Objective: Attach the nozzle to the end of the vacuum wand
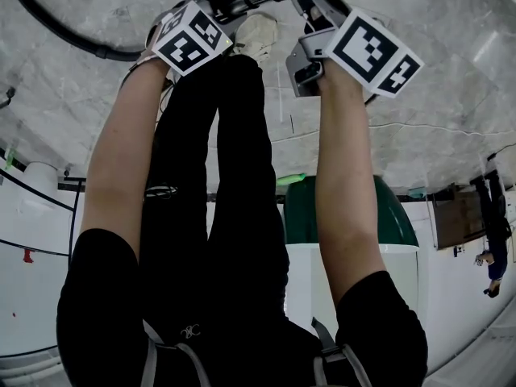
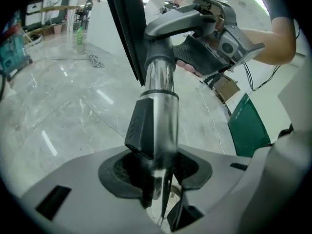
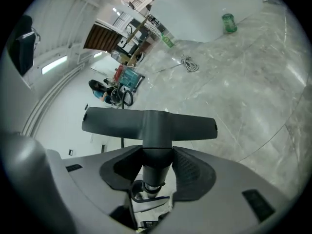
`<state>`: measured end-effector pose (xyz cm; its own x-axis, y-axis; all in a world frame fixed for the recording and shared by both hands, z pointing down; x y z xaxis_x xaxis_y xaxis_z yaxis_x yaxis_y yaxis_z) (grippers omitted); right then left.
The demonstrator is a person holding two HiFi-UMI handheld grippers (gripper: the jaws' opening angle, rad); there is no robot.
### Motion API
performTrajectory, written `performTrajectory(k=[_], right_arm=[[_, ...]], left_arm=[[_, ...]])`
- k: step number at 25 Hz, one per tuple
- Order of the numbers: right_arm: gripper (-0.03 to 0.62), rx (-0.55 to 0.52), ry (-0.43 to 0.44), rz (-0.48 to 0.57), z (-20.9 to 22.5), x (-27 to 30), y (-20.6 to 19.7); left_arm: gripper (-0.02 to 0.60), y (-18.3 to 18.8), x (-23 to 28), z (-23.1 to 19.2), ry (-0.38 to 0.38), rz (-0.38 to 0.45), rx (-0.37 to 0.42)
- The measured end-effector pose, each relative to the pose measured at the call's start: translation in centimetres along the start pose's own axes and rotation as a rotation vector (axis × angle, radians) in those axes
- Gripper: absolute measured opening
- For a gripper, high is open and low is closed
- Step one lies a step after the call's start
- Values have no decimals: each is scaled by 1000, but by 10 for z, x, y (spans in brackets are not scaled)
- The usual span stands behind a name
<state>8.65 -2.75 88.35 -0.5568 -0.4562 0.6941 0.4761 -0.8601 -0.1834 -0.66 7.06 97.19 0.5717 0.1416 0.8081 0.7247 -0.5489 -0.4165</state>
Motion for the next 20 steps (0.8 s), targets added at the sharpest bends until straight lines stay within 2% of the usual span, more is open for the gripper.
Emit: performTrajectory(k=[2,4,7,9,12,13,14,15,17,20], right_arm=[[205,6,-34,3,10,4,0],[205,34,-72,10,24,11,0],[204,58,-131,1,47,30,0],[204,65,-166,-6,61,45,-1],[202,103,-217,-12,89,63,-6],[202,111,-239,-16,99,68,-7],[201,113,-264,-22,110,73,-9],[201,111,-289,-29,119,77,-10],[199,100,-312,-44,130,89,-13],[198,74,-281,-76,124,122,-12]], left_arm=[[183,0,3,-6,69,26,-60],[241,-7,8,-15,161,32,-115],[264,-22,7,-23,252,21,-138],[264,-29,-1,-26,269,50,-170],[261,-23,-27,-29,230,156,-330],[242,-18,-35,-31,229,180,-371],[145,-15,-41,-35,240,198,-394],[22,-12,-46,-40,254,213,-405],[11,-10,-53,-52,277,242,-424],[11,-4,-67,-75,289,304,-462]])
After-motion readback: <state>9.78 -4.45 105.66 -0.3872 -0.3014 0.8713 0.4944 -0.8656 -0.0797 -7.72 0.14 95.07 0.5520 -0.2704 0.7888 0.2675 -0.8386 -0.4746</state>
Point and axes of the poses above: the fingertips, and each gripper's own axes: x forward along the fingers, z to its right, y out of its top, the point moved 1 cm from there along -x, backward along the fingers, and after that the axes turned 2 degrees about z, right-handed, at the moved point
